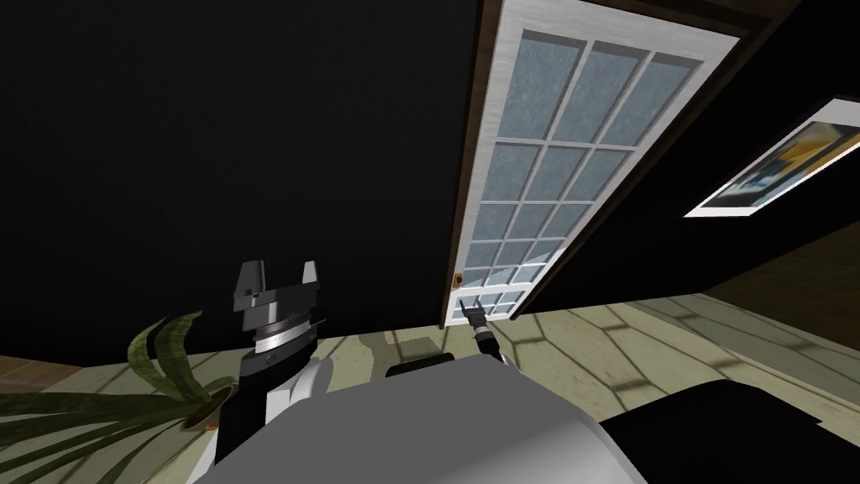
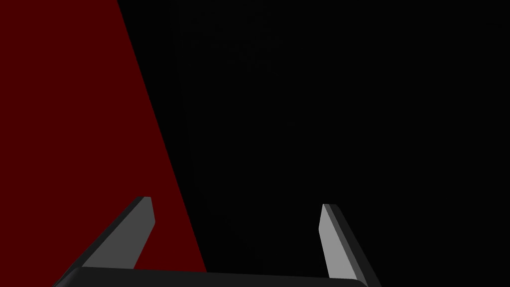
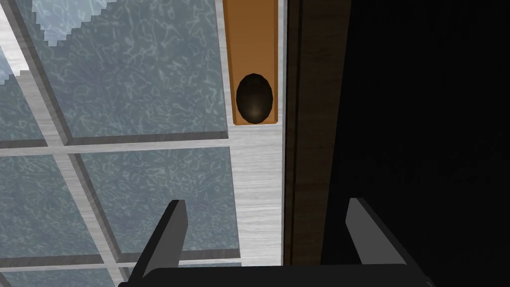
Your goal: Pull the door open
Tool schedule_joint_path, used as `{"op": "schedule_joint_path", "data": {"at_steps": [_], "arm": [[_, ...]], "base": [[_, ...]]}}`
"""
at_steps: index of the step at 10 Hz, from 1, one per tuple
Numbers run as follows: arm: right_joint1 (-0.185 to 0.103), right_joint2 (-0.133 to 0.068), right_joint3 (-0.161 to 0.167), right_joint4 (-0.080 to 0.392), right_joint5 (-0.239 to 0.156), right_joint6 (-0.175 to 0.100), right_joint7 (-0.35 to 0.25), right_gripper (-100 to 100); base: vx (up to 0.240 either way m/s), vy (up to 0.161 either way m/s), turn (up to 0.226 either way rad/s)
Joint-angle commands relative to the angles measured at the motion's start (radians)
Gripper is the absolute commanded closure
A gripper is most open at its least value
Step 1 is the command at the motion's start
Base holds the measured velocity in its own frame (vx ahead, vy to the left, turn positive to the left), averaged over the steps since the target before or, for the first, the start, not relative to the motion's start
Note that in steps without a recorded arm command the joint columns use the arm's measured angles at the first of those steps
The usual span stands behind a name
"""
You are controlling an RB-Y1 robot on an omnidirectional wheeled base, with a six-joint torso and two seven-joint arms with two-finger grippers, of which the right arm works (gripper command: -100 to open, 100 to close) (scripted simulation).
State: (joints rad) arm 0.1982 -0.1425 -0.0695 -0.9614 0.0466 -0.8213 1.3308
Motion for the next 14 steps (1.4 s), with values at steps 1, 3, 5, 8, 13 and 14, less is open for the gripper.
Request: {"op": "schedule_joint_path", "data": {"at_steps": [1, 3, 5, 8, 13, 14], "arm": [[-0.006, -0.002, -0.001, 0.03, 0.001, -0.008, 0.029, -100], [-0.004, 0.001, 0.0, 0.027, 0.002, -0.004, 0.034, -100], [-0.017, -0.008, -0.036, 0.058, -0.017, -0.011, 0.039, -100], [-0.041, -0.024, -0.102, 0.114, -0.053, -0.024, 0.042, -100], [-0.048, -0.035, -0.142, 0.15, -0.074, -0.033, 0.04, -100], [-0.048, -0.035, -0.142, 0.15, -0.074, -0.033, 0.04, 100]], "base": [[0.066, -0.031, 0.054], [0.038, -0.023, 0.032], [0.078, 0.021, 0.229], [0.132, -0.005, 0.274], [0.089, -0.019, 0.145], [-0.017, 0.007, -0.027]]}}
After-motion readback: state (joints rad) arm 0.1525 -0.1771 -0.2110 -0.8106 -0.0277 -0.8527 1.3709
